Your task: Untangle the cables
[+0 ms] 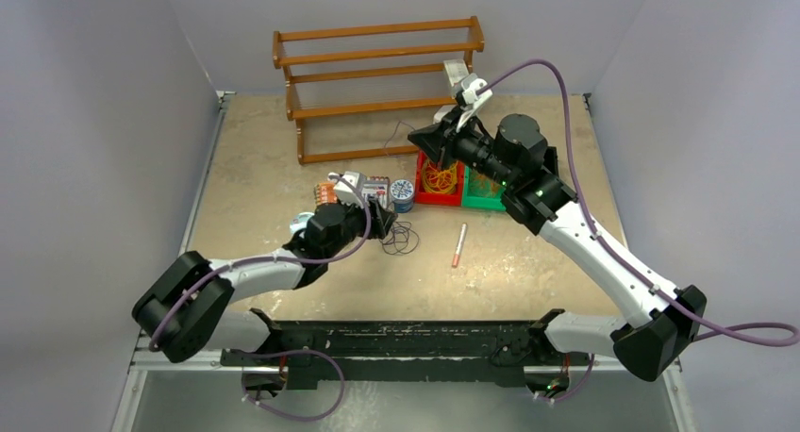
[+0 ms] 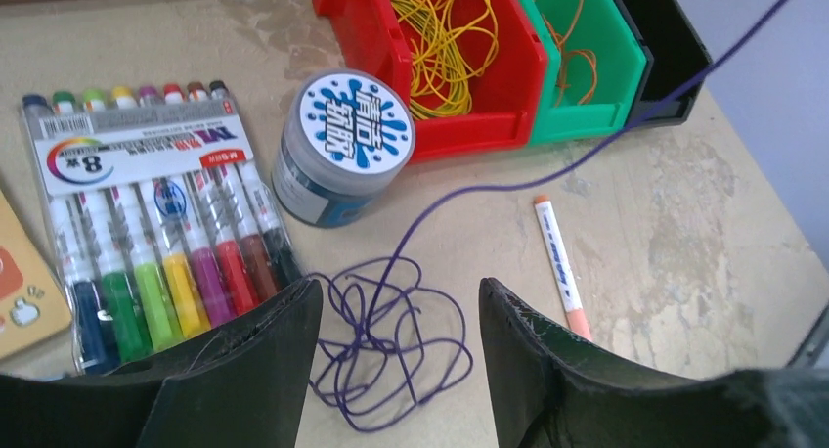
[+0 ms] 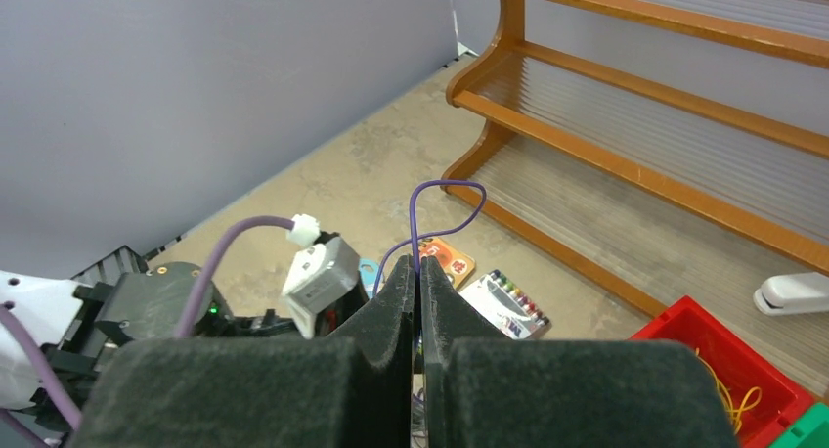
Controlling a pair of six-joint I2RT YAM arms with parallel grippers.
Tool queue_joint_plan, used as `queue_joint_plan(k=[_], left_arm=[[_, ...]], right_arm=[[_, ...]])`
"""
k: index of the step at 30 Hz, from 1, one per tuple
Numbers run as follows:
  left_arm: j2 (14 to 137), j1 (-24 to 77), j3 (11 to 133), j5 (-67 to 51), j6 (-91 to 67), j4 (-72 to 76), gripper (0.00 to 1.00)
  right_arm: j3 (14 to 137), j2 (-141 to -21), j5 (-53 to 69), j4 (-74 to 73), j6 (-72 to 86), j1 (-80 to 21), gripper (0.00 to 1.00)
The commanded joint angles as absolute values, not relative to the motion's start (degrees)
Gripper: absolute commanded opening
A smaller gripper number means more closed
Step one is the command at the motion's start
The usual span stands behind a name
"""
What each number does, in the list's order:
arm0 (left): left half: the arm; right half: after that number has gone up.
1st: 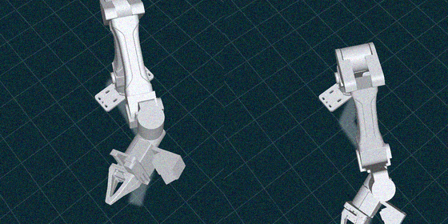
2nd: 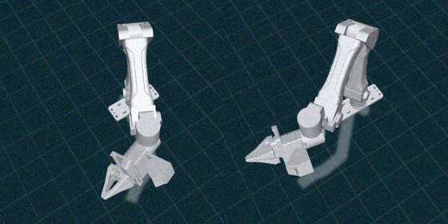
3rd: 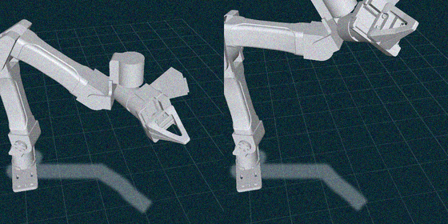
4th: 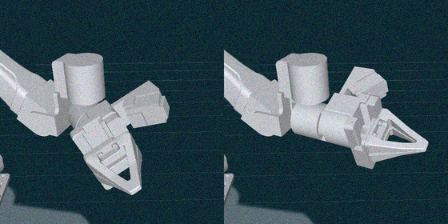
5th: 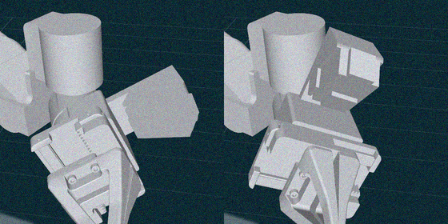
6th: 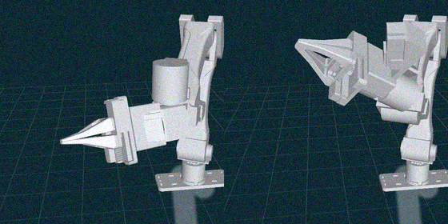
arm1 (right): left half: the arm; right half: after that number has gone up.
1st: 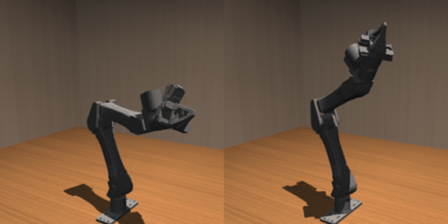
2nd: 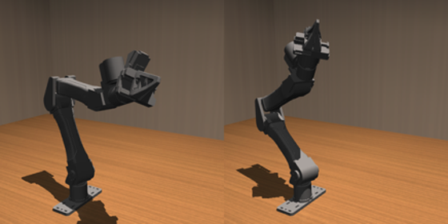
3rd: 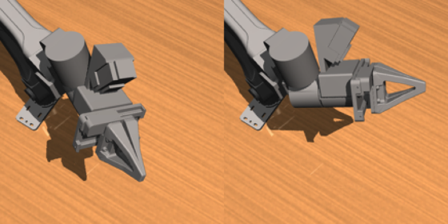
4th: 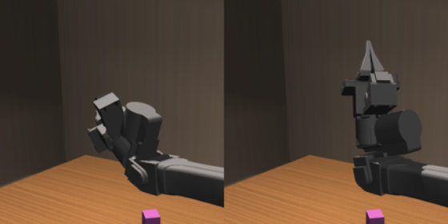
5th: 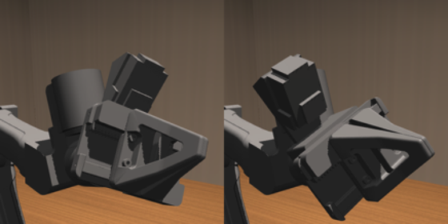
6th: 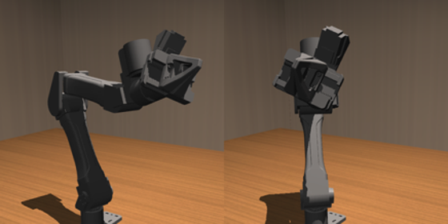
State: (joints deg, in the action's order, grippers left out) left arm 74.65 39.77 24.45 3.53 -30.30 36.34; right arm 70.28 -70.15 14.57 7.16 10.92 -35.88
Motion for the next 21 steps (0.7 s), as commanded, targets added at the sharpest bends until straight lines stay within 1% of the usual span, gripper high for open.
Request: queue_joint_plan(k=[1,5,10,15,18,21], left_arm=[[79.15,39.72,29.61,6.7,-24.34,40.07,0.59],[84.67,39.73,32.45,6.07,-23.44,41.1,0.57],[90.52,41.02,34.41,3.39,-24.71,41.36,0.43],[91.98,42.57,30.83,5.02,-26.47,41.47,0.33],[91.66,42.95,27.87,5.77,-27.16,41.19,0.29],[90.75,43.24,25.53,6.44,-27.57,40.2,0.27]], right_arm=[[73.55,-69.54,16.61,9.73,11.83,-35.77,0.0],[74.15,-69.43,18.07,9.73,12.42,-35.76,0.0],[74.37,-68.13,16.86,10.51,12.62,-35.74,0.0],[77.71,-67.11,11.72,8.62,8.67,-35.77,0.0],[80.97,-66.95,6.77,6.28,5.36,-35.76,0.0],[84.6,-66.53,0.39,4.48,2.14,-35.64,0.0]])
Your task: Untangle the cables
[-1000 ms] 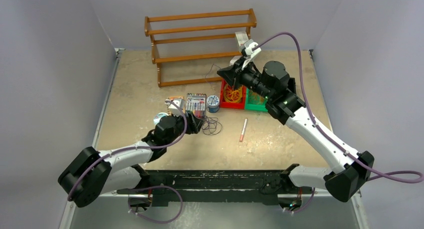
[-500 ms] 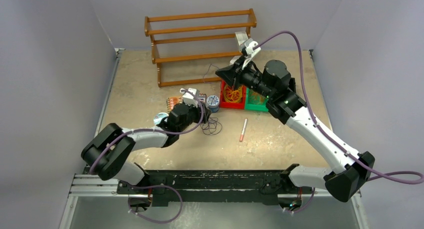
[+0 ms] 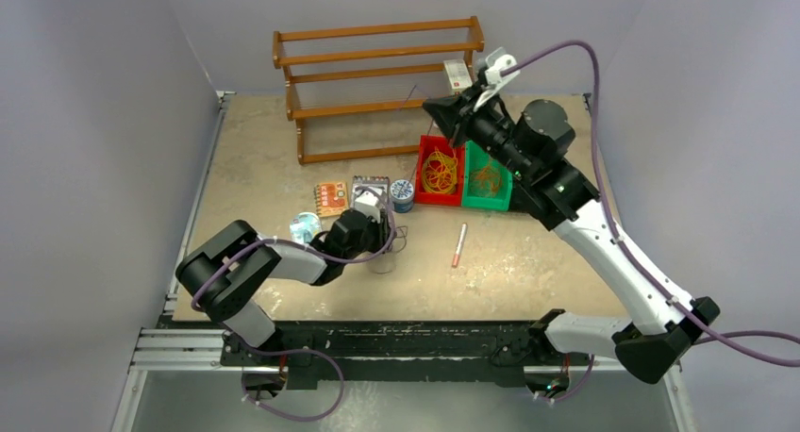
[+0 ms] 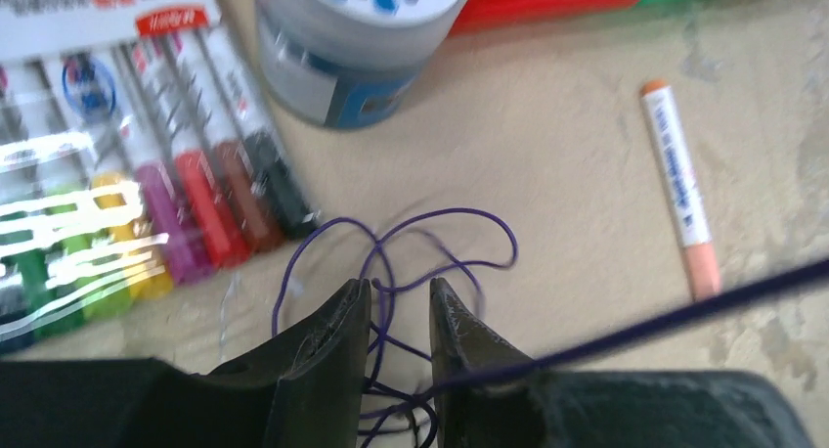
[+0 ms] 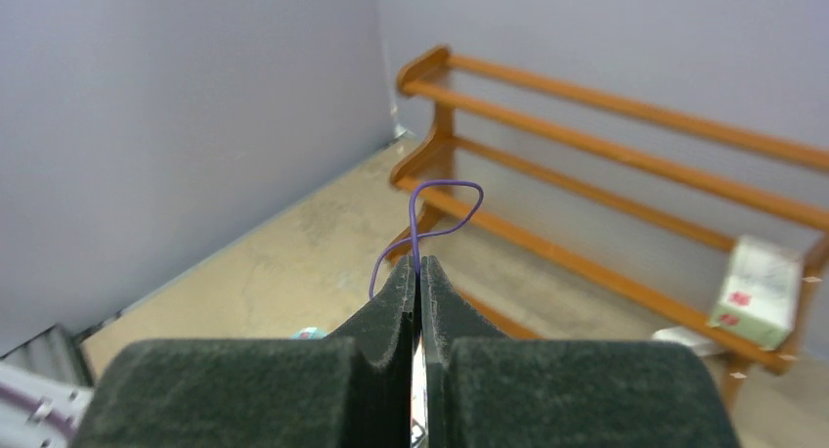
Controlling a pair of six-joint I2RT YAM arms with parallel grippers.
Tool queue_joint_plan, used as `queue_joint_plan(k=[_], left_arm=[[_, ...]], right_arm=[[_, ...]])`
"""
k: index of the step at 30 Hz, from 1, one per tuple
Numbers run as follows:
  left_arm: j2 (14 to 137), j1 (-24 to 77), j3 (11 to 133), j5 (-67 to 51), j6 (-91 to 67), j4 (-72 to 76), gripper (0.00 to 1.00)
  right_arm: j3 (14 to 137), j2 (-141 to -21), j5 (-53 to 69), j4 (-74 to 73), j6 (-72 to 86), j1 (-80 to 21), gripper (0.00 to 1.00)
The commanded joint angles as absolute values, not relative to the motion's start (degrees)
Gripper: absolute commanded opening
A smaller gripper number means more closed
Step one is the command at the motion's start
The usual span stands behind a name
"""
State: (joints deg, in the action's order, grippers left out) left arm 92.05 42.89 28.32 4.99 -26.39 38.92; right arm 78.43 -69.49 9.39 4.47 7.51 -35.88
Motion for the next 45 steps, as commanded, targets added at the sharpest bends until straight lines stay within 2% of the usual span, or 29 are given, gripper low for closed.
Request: queue_joint_plan(k=[1,12,25,37,45], left_arm=[[90.43,43.33,24.68,6.69,-27.67,40.15,0.27],[90.07,43.61,20.91,8.22,-28.48,39.94,0.27],[89.89,43.64,18.75,9.76,-29.4,40.43,0.27],[90.7,43.6,18.69,13.76,-31.04,38.81,0.25],[91.91,43.64,19.14,16.96,-32.73,37.1,0.22]], right_arm=[[85.47,-66.25,-1.51,4.26,1.21,-35.63,0.0],[95.75,-65.79,-19.57,2.02,-6.66,-34.66,0.0],[105.35,-65.82,-35.53,8.07,-18.48,-34.12,0.0],[113.23,-65.64,-42.48,15.83,-31.59,-34.18,0.0],[119.08,-66.41,-42.94,18.03,-37.47,-34.19,0.0]])
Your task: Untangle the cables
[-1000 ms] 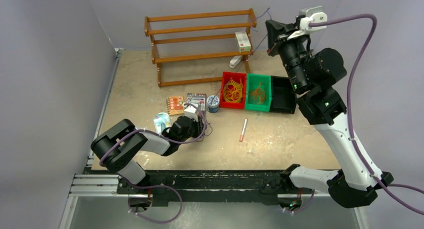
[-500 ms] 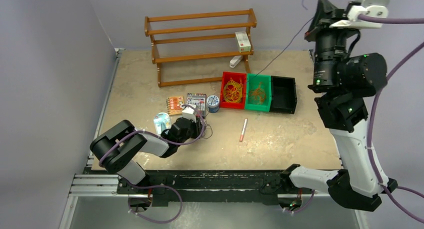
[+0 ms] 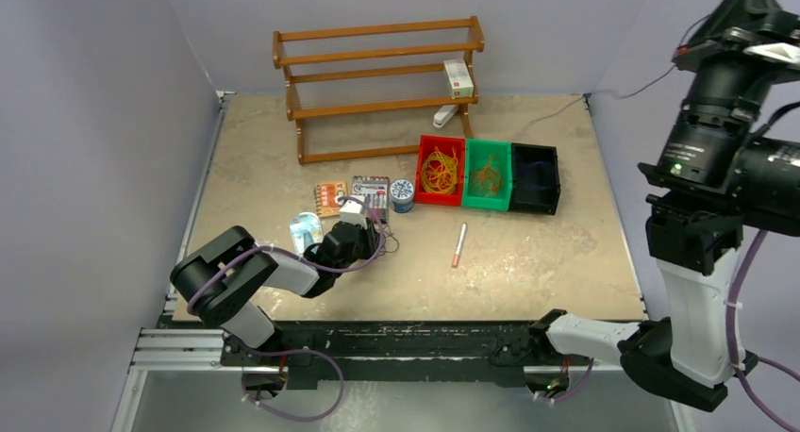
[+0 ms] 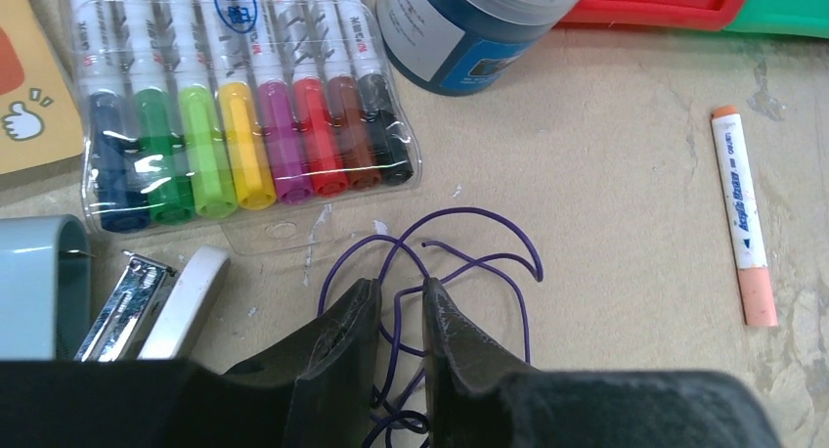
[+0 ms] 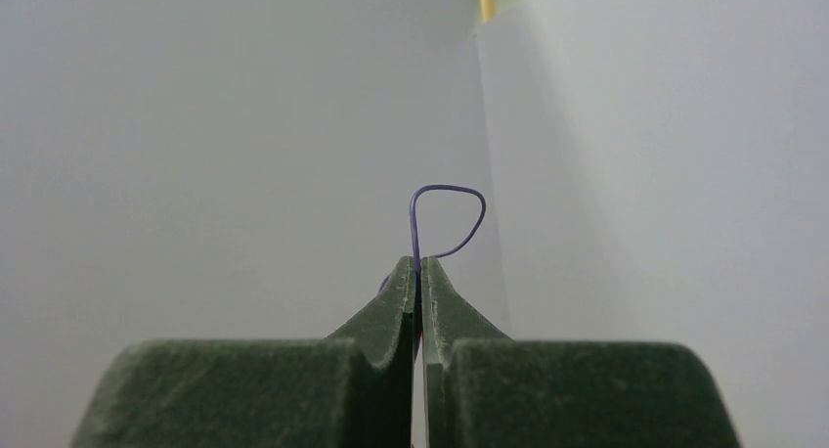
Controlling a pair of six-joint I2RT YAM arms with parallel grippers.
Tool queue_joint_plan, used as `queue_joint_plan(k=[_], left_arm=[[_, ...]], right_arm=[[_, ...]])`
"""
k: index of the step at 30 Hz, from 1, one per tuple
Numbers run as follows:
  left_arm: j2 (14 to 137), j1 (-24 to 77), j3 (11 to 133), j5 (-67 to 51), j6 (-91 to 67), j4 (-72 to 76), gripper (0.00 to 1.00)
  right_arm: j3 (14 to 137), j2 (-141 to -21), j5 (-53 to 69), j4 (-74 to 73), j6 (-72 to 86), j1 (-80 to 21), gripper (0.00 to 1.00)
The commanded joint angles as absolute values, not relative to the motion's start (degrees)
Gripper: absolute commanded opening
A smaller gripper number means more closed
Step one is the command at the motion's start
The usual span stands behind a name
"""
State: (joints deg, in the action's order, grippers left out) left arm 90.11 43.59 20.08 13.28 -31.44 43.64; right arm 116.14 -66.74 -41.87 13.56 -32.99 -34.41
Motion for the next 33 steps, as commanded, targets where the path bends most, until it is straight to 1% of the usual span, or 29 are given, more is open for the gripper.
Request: queue_joint_plan(k=[1,5,10,12,18,19,23,24,25,28,30,31,33], left_arm=[[91.86,43.6,19.39,17.82,-33.01,36.37,0.21],[91.31,43.66,20.46,20.14,-33.97,33.21,0.11],[87.59,43.62,21.47,21.12,-33.7,29.64,0.05],[85.15,43.65,21.72,22.15,-33.32,27.89,0.0],[78.47,43.62,22.35,28.0,-33.9,20.79,0.0],[77.73,43.61,22.65,28.63,-33.92,19.85,0.03],[74.57,43.59,23.7,29.87,-33.8,16.53,0.31],[73.42,43.59,23.8,29.88,-33.78,16.1,0.36],[72.08,43.62,23.93,29.85,-33.57,15.74,0.41],[67.74,43.62,23.99,29.64,-32.69,14.48,0.48],[64.48,43.6,23.94,29.46,-31.78,13.76,0.6],[62.33,43.62,24.0,29.38,-31.32,13.32,0.63],[59.25,43.62,24.12,29.36,-30.47,12.37,0.66]], right_arm=[[119.31,-66.29,-42.82,18.1,-37.45,-34.23,0.0],[118.97,-66.52,-42.79,15.11,-36.55,-34.21,0.0],[114.87,-66.11,-42.6,10.14,-32.77,-34.2,0.0],[112.57,-65.28,-42.29,9.1,-31.09,-34.19,0.0],[106.18,-61.41,-35.89,5.36,-25.12,-34.27,0.0],[105.11,-60.85,-34.38,4.82,-24.32,-34.22,0.0],[101.84,-59.15,-26.91,1.56,-20.78,-34.2,0.0],[101.22,-58.88,-25.07,0.64,-19.67,-34.21,0.0],[100.69,-58.76,-23.57,-0.05,-18.54,-34.19,0.0],[98.45,-58.83,-19.71,-1.22,-15.02,-34.2,0.0],[96.56,-59.16,-17.15,-1.32,-13.06,-34.19,0.0],[95.64,-59.42,-16.01,-1.24,-11.99,-34.24,0.0],[93.92,-60.22,-13.52,-0.93,-10.04,-34.19,0.0]])
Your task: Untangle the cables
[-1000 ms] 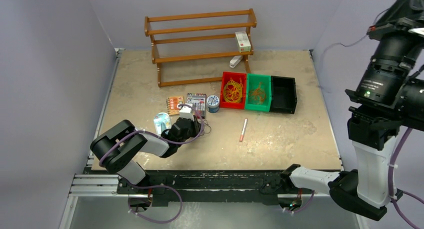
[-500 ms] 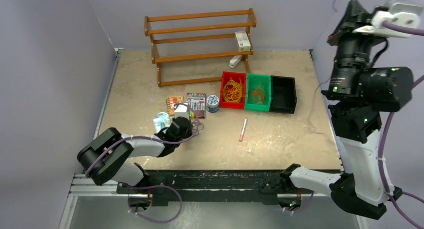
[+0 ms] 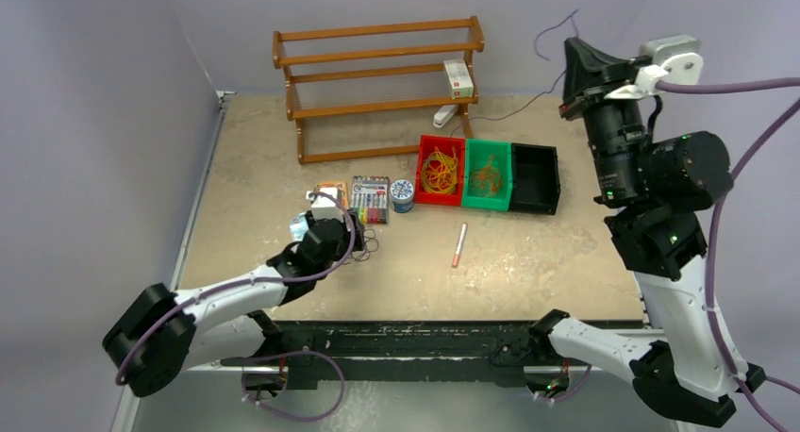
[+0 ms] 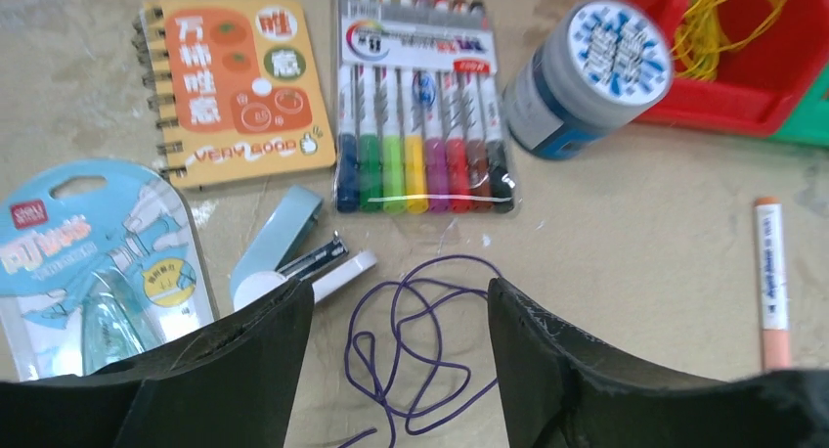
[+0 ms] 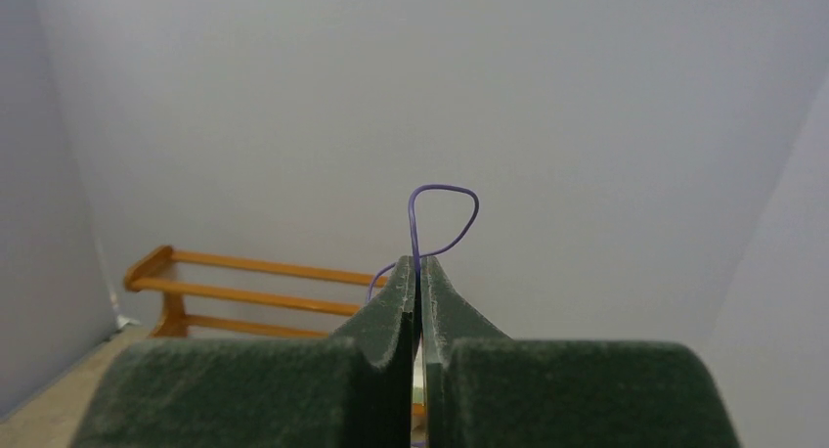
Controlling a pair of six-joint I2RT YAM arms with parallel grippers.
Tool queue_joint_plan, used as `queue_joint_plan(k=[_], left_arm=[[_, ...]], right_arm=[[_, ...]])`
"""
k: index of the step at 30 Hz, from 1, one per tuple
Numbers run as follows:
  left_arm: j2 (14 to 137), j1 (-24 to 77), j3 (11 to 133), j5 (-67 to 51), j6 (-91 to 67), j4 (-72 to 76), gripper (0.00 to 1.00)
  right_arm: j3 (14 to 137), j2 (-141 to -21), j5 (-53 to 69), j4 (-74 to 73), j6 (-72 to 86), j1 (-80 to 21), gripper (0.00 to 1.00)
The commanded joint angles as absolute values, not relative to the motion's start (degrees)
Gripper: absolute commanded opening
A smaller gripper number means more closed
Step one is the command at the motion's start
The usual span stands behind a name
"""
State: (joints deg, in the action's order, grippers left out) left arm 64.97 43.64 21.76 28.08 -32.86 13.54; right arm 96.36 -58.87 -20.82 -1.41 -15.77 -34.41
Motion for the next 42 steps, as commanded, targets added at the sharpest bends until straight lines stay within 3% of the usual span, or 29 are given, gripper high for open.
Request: queue_joint_plan(k=[1,8,15,19,25,33,42], left_arm=[[57.89,43.62,24.28,29.24,-30.07,11.86,0.66],[52.97,43.62,26.33,23.79,-24.76,13.8,0.69],[57.97,43.6,32.13,18.49,-21.85,20.55,0.69],[61.44,43.59,33.49,13.31,-19.4,29.76,0.69],[62.88,43.62,29.66,15.36,-18.8,45.33,0.69],[60.73,43.59,27.93,14.75,-17.74,46.0,0.7],[60.29,43.63,29.2,0.72,-15.47,48.39,0.7]], right_arm=[[93.28,-60.71,-12.37,-0.87,-8.93,-34.23,0.0],[90.65,-63.86,-5.18,1.03,-4.41,-34.21,0.0],[90.96,-64.29,-4.57,2.83,-4.19,-34.24,0.0],[92.7,-64.36,-4.12,3.8,-4.87,-34.2,0.0],[100.96,-66.59,-1.68,5.8,-5.91,-34.19,0.0],[106.68,-67.65,3.64,9.76,-4.97,-34.25,0.0],[106.43,-68.11,6.4,8.67,-2.64,-34.19,0.0]])
